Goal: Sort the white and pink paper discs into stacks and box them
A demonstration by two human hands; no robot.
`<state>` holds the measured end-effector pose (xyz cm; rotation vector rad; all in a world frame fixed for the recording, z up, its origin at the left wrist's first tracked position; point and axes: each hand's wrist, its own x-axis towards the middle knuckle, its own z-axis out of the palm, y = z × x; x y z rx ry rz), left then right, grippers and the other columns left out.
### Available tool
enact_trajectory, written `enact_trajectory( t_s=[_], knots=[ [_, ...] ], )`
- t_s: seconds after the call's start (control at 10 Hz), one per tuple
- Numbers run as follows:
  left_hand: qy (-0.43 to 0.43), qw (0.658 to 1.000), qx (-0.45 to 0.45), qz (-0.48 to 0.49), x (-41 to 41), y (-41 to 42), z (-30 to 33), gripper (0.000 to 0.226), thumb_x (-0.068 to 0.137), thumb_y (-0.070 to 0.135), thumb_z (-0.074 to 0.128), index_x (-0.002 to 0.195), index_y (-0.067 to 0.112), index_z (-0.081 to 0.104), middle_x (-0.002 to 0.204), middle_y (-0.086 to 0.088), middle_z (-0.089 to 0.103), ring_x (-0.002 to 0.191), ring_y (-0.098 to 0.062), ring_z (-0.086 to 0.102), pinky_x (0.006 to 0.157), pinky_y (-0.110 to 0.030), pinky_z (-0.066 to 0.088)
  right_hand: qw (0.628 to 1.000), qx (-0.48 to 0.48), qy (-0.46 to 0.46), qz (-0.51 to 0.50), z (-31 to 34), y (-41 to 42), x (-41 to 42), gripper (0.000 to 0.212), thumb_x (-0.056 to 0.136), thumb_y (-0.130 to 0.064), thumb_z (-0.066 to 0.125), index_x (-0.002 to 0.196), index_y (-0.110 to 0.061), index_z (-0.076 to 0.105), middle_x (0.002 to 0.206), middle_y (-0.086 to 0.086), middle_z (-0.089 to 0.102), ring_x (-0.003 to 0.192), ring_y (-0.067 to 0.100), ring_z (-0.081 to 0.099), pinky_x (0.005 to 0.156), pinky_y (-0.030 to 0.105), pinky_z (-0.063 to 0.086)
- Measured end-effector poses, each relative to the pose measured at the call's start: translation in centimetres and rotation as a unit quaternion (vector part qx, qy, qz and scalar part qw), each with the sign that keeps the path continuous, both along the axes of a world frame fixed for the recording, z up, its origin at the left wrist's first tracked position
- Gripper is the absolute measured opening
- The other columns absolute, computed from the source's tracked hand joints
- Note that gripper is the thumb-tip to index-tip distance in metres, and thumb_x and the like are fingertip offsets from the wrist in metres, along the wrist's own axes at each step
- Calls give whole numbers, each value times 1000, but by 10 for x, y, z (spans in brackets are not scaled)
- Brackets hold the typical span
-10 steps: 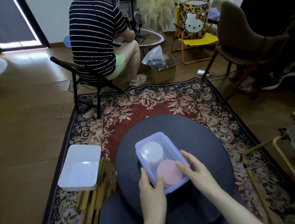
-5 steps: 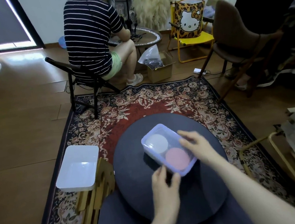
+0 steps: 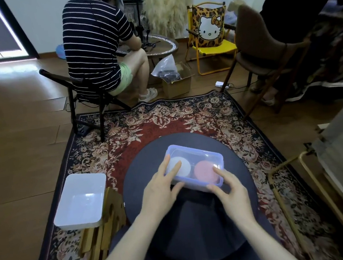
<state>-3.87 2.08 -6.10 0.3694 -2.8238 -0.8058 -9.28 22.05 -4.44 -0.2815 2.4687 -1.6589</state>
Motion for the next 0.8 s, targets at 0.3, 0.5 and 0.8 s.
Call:
enact_trajectory(
  t_s=[0.3, 0.5, 0.8],
  knots=[
    [-1, 997, -4, 83, -6, -5, 14, 46, 97, 28, 49, 142, 36, 41, 158, 10, 19, 121, -20, 51, 87, -36, 46, 992, 69, 5, 109, 9, -27, -58, 36, 86, -10, 68, 116, -30, 65, 115, -3, 60, 96, 7, 54, 83, 3, 37],
    [-6, 997, -16, 72, -16, -12, 17, 46, 96, 28, 53, 140, 37, 44, 156, 11, 24, 120, -17, 52, 85, -36, 50, 989, 80, 0, 122, 7, -20, -70, 38, 88, -10, 66, 122, -27, 64, 123, -8, 57, 110, 4, 52, 93, 12, 33],
    [69, 996, -7, 57, -22, -34, 7, 61, 86, 60, 48, 143, 44, 33, 136, 8, 44, 79, -9, 66, 49, -20, 49, 991, -18, -49, 122, -8, -5, -88, 62, 78, -19, 78, 129, -41, 52, 144, -18, 41, 132, -7, 37, 100, 18, 41]
  ],
)
